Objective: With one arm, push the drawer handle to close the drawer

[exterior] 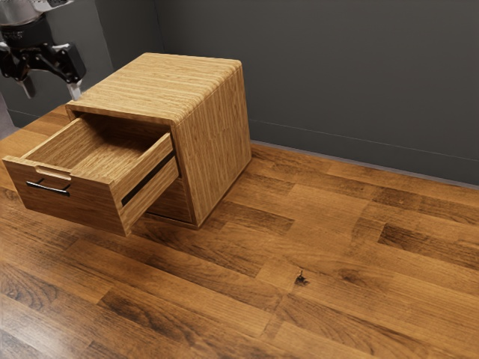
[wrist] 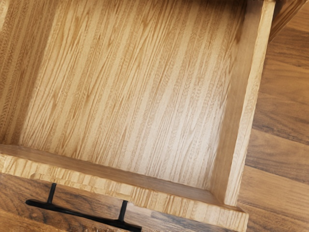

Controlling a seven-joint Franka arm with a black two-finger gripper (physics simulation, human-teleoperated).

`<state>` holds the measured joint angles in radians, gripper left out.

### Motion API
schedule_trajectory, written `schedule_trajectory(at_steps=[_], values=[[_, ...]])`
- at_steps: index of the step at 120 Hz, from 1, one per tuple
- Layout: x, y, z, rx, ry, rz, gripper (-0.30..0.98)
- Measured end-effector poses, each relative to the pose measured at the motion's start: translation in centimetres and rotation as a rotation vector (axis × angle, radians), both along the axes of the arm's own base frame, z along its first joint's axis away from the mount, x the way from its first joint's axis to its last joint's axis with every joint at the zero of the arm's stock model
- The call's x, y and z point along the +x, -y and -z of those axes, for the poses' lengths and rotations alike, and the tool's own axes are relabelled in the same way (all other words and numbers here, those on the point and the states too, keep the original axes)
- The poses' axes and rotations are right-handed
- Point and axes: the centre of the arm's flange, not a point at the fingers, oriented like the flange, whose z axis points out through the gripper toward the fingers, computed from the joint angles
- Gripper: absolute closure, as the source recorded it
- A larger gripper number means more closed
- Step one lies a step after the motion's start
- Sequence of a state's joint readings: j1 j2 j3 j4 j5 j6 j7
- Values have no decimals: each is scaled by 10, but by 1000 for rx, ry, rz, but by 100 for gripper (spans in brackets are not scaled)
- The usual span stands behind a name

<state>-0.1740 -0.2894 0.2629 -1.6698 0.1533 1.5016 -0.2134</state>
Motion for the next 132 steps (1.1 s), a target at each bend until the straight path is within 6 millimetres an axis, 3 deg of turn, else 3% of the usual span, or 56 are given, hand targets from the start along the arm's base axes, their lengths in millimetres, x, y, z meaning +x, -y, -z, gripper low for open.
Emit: schedule_trajectory(at_steps=[11,18,26,46,55,64,80,95,111,132], values=[[-3,-3,1,7,-1,-47,0],[-16,-1,2,1,1,-59,0],[-39,-12,8,-11,4,-100,0],[-138,-14,54,-86,1,-162,0],[-158,-17,70,-131,-2,-220,0],[-167,-7,79,-145,-8,-239,5],[-181,16,76,-116,0,-251,38],[-181,8,116,-51,-74,-291,59],[-177,2,138,14,-70,-274,70],[-166,-3,143,82,-7,-203,75]])
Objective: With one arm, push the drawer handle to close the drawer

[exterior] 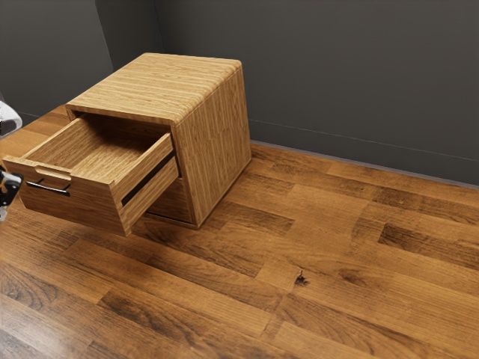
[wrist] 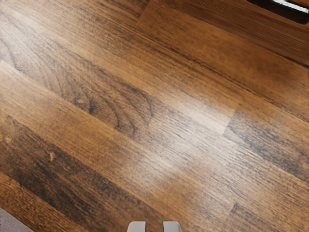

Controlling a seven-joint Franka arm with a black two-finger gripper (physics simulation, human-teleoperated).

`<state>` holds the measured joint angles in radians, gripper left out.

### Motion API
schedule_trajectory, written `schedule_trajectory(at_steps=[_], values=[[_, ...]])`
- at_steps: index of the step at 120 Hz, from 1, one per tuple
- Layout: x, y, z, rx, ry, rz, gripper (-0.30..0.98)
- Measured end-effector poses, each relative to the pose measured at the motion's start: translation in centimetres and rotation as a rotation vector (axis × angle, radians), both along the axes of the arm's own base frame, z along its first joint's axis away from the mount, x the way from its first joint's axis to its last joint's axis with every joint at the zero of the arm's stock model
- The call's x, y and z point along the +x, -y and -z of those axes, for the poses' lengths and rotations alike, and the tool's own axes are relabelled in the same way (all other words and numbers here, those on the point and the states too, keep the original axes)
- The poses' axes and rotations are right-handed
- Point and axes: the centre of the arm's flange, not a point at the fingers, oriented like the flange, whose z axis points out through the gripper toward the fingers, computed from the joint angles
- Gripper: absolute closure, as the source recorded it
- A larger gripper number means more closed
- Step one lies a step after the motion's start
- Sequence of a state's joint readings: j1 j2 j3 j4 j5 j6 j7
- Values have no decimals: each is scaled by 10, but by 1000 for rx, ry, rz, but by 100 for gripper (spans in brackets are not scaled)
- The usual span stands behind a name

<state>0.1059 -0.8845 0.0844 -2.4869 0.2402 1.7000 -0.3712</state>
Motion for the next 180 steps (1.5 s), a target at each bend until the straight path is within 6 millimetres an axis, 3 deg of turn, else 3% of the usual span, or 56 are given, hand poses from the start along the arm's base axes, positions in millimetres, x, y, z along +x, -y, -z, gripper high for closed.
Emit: schedule_trajectory(at_steps=[17,54,78,138,180], values=[[15,-2,13,42,27,87,77],[28,-2,24,93,77,235,78],[34,-10,34,95,78,277,78],[75,-19,58,110,66,371,79],[99,-23,62,117,62,409,79]])
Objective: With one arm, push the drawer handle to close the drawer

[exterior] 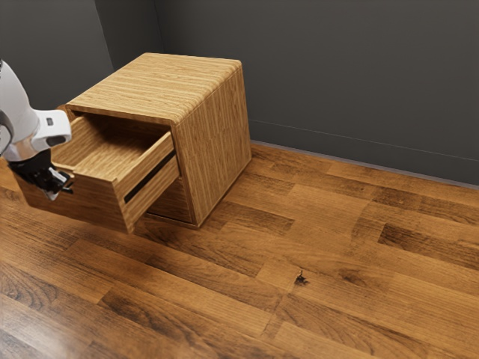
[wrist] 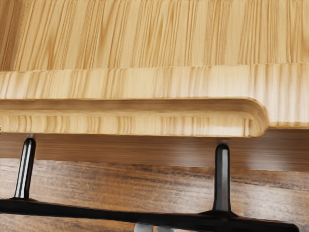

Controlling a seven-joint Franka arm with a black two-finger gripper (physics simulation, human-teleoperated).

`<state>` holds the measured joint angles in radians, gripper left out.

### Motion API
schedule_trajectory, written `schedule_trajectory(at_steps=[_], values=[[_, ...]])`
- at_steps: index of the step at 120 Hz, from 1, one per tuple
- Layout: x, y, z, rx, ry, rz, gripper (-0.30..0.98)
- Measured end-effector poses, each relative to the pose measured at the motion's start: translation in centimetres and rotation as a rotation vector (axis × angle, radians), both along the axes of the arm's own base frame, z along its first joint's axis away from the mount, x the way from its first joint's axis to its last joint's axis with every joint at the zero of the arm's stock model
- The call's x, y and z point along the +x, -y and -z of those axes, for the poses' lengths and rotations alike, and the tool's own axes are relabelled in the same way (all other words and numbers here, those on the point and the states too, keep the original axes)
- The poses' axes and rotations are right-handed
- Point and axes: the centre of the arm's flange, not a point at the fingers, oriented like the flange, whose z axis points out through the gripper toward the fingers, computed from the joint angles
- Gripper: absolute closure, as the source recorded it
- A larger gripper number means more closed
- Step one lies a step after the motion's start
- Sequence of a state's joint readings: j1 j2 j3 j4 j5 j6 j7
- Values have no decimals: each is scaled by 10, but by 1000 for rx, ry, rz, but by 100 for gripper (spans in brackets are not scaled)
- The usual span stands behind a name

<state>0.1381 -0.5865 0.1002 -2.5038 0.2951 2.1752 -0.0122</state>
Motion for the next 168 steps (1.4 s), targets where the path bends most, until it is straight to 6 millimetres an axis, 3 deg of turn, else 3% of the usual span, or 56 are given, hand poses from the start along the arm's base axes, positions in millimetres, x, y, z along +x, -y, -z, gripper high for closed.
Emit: schedule_trajectory(at_steps=[86,127,168], values=[[85,-16,-5,20,-20,46,79],[133,-14,-7,29,-16,73,79],[168,-15,-5,37,-14,92,79]])
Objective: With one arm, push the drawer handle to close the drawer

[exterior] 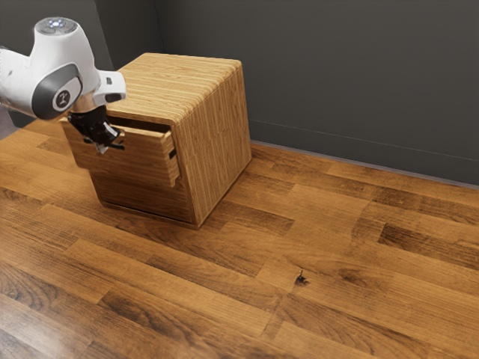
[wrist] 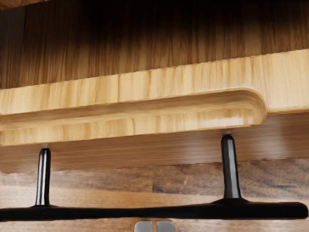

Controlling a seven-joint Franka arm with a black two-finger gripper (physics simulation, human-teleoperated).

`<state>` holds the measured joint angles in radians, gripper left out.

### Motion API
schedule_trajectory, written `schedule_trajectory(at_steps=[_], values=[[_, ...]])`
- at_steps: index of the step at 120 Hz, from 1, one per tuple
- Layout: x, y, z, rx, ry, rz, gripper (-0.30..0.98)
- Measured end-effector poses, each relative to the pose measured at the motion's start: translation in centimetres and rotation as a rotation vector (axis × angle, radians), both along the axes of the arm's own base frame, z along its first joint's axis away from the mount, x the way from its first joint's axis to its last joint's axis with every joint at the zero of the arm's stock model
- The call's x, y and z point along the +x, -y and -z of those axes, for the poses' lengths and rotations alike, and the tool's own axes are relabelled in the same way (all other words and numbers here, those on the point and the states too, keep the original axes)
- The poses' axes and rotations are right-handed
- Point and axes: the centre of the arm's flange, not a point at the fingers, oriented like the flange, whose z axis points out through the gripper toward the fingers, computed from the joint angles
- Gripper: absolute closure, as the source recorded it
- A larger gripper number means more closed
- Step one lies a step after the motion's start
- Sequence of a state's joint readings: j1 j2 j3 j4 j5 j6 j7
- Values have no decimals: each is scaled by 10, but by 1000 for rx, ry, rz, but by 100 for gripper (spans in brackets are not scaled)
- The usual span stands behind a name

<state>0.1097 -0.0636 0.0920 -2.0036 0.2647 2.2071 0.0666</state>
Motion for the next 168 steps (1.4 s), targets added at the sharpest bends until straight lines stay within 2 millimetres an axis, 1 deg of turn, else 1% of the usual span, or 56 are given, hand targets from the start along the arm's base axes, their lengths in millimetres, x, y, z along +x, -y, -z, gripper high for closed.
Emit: schedule_trajectory(at_steps=[47,62,65,71,77,82,88,91,99,106,109,116,119,124,130,138,152,168], values=[[34,-3,3,2,4,21,79],[41,3,3,-3,7,37,79],[36,6,3,-12,11,40,79],[14,16,8,-39,14,48,79],[-3,24,10,-57,22,53,79],[-16,27,12,-69,27,51,79],[-37,28,9,-81,41,39,79],[-48,31,4,-85,53,34,79],[-74,59,-24,-114,83,33,78],[-91,90,-62,-171,110,41,68],[-96,107,-88,-189,130,58,63],[-106,142,-141,-217,161,98,49],[-110,153,-154,-226,162,108,44],[-113,168,-167,-238,165,123,36],[-110,176,-170,-246,151,121,29],[-106,172,-173,-257,121,86,21],[-104,169,-160,-257,55,35,12],[-107,165,-150,-260,8,-14,6]])
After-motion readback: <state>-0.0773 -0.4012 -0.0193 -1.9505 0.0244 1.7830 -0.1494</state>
